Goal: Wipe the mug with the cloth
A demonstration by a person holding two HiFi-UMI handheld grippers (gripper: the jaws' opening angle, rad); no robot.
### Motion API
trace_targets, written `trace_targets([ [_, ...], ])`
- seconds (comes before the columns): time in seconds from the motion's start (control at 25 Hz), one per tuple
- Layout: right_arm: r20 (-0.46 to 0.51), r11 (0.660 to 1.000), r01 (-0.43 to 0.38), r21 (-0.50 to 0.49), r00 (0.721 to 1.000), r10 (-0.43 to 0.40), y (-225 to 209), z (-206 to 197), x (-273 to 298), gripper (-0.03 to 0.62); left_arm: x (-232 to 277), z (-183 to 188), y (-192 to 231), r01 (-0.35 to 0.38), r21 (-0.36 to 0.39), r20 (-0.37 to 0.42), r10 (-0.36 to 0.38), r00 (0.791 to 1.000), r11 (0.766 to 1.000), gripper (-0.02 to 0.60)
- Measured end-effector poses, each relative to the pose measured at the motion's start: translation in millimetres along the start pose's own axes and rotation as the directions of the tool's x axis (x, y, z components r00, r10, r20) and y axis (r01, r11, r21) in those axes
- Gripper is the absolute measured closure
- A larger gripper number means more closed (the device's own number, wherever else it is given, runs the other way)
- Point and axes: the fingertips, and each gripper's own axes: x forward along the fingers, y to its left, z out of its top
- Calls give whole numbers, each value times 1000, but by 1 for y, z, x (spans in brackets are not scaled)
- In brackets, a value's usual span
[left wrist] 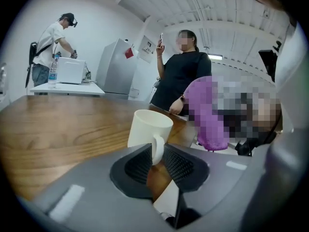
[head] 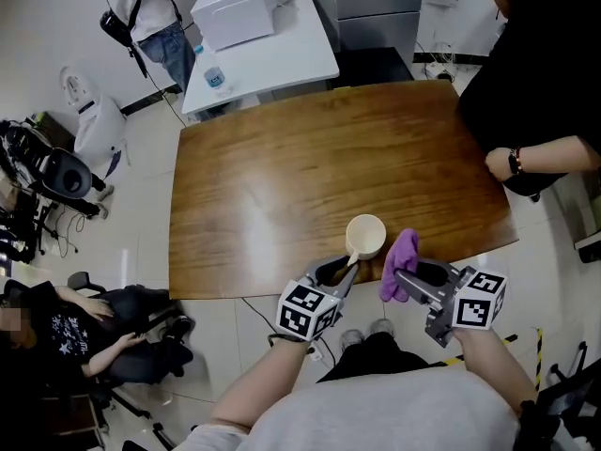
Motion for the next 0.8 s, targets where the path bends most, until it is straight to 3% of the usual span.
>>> trace_targets([
  [0.36, -7, 1000, -28, 9, 1000, 28, -6, -11, 38, 488, 0, 2, -4, 44, 26, -37, -43, 998, 999, 526],
  [0.64, 69, 996, 14, 85, 997, -20, -29, -32, 45, 488, 0, 3, -6, 88, 66, -67, -83, 994, 994, 529],
  [0.8, 94, 983, 16, 183, 995, -33, -43, -45, 49, 488, 1, 3, -7, 114, 103, -90, -104, 990, 988, 534],
])
